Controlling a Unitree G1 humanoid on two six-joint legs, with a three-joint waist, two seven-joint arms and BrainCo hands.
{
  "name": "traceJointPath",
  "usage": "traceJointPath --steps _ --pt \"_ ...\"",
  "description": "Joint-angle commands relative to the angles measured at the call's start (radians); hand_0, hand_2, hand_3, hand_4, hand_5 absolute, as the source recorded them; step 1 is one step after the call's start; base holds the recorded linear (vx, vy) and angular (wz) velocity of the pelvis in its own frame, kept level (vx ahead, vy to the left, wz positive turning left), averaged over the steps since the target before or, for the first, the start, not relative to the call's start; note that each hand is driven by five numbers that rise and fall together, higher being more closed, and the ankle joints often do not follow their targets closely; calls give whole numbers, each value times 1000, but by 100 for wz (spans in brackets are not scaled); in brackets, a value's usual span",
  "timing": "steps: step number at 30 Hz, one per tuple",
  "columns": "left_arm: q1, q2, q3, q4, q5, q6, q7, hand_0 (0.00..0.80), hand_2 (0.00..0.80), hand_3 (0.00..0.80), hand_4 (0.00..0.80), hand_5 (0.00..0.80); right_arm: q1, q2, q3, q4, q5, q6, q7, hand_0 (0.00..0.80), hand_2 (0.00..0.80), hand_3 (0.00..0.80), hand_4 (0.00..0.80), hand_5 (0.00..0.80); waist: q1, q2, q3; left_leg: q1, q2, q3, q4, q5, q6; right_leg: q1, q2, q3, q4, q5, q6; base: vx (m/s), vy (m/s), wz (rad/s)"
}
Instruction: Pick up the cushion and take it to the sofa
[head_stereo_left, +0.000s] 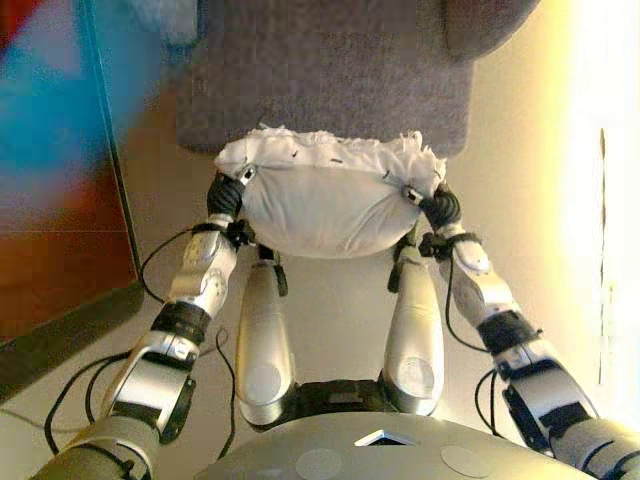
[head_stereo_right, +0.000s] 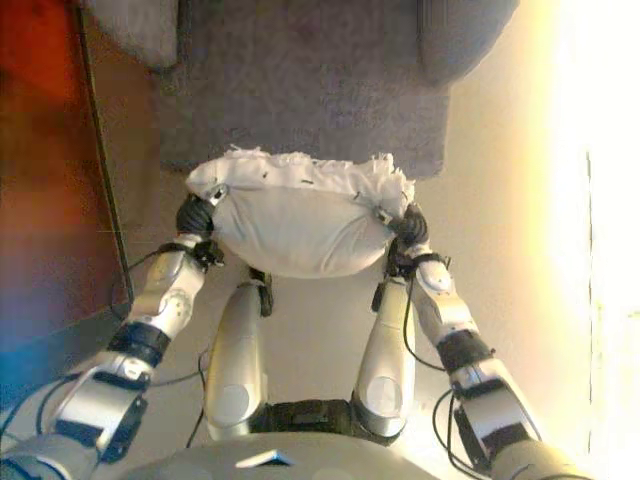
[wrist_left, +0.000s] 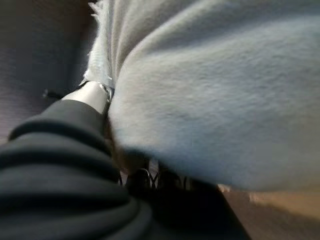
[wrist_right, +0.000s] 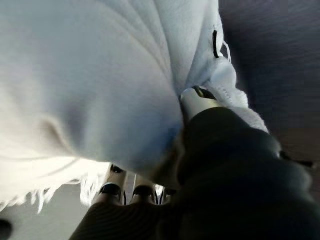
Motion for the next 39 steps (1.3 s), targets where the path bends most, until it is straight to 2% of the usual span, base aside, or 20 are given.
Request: traceJointPath --steps 1,3,5,8,10,11,12,13,15,20,21,23,24,26,28,31,34,35,36,39 --pt "-29 -37 -12 -131 64 -12 -33 800 800 800 800 800 -35 17 -32 -155 24 -6 67 800 800 800 800 800 31 6 -114 14 24 27 -143 126 40 55 -39 -54 -36 -7 30 120 0 -41" --pt "-22 -32 -8 -130 50 1 -36 800 800 800 800 800 -5 9 -41 -182 24 -29 67 800 800 800 800 800 30 7 -132 48 25 38 -149 128 40 101 -49 -70 -33 -17 23 140 -10 -3" --pt "4 -29 2 -131 15 14 -51 800 800 800 800 800 34 6 -48 -221 29 -54 76 800 800 800 800 800 30 6 -163 102 17 32 -152 117 46 157 -53 -66 -38 -19 20 219 -9 9" --pt "59 -39 30 -135 -18 25 -92 800 800 800 800 800 106 31 -58 -241 91 -89 129 800 800 800 800 800 26 2 -223 197 16 65 -191 114 51 258 -45 -79 -71 -28 14 241 -19 4" --pt "84 -56 34 -136 -1 32 -113 800 800 800 800 800 154 56 -71 -228 78 -96 126 800 800 800 800 800 17 5 -259 257 21 119 -233 124 51 329 -38 -106 -96 -35 4 253 -36 17" --pt "91 -63 36 -143 9 62 -126 800 800 800 800 800 183 67 -81 -223 70 -82 102 800 800 800 800 800 12 8 -282 290 26 164 -257 133 50 374 -38 -133 -108 -38 -1 301 -39 30" --pt "99 -70 39 -142 18 86 -145 800 800 800 800 800 209 74 -91 -214 66 -50 77 800 800 800 800 800 6 10 -303 321 32 199 -274 140 46 413 -42 -157 -117 -41 -5 302 -23 57" --pt "105 -75 42 -140 22 93 -156 800 800 800 800 800 221 77 -96 -208 63 -21 62 800 800 800 800 800 3 11 -312 339 35 210 -285 144 43 435 -43 -166 -122 -43 -6 246 20 77" --pt "130 -81 45 -148 28 116 -157 800 800 800 800 800 235 91 -97 -189 69 22 39 800 800 800 800 800 6 15 -350 404 24 188 -356 153 50 477 -40 -168 -139 -54 7 171 73 62" --pt "162 -63 34 -179 13 113 -116 800 800 800 800 800 187 94 -47 -191 63 35 23 800 800 800 800 800 31 7 -379 461 -51 93 -370 112 88 508 -26 -105 -177 -29 14 52 78 -2" --pt "164 -58 39 -178 11 114 -117 800 800 800 800 800 172 95 -40 -180 62 40 28 800 800 800 800 800 37 9 -385 472 -63 94 -380 108 95 510 -21 -93 -186 -14 14 20 91 -40" --pt "158 -55 50 -169 18 126 -132 800 800 800 800 800 163 99 -38 -167 63 44 35 800 800 800 800 800 33 10 -399 487 -65 133 -393 111 102 509 -21 -90 -191 16 11 10 102 -41" --pt "152 -55 53 -161 22 134 -142 800 800 800 800 800 165 102 -38 -164 72 48 46 800 800 800 800 800 27 10 -407 496 -63 164 -403 115 103 507 -27 -93 -189 38 12 8 105 -23" --pt "138 -51 53 -144 27 147 -152 800 800 800 800 800 172 112 -42 -156 134 61 92 800 800 800 800 800 20 2 -422 510 -76 192 -418 112 110 493 -49 -100 -181 106 22 10 108 -23" --pt "132 -48 56 -130 29 151 -164 800 800 800 800 800 171 125 -45 -144 193 66 131 800 800 800 800 800 21 0 -426 529 -90 204 -433 107 118 478 -61 -108 -171 145 31 17 122 -15" --pt "120 -49 56 -100 54 154 -177 800 800 800 800 800 158 140 -55 -118 208 55 120 800 800 800 800 800 19 4 -435 543 -122 216 -434 89 139 453 -74 -98 -140 195 33 8 147 -14" --pt "111 -38 47 -74 72 146 -180 800 800 800 800 800 148 149 -64 -113 237 52 104 800 800 800 800 800 12 21 -432 548 -137 221 -418 78 160 401 -92 -71 -3 238 26 8 197 6" --pt "108 -35 47 -68 74 143 -177 800 800 800 800 800 141 147 -64 -110 238 55 99 800 800 800 800 800 11 29 -430 554 -136 227 -419 80 162 384 -91 -68 39 238 24 43 239 -14" --pt "101 -32 46 -64 69 141 -168 800 800 800 800 800 127 142 -62 -106 229 59 89 800 800 800 800 800 7 42 -425 570 -133 232 -428 82 166 365 -72 -56 104 219 16 56 214 -23" --pt "85 -32 38 -54 48 127 -157 800 800 800 800 800 98 129 -53 -90 193 60 75 800 800 800 800 800 -3 44 -432 591 -151 230 -449 87 172 354 -18 -72 104 191 4 96 145 -18"
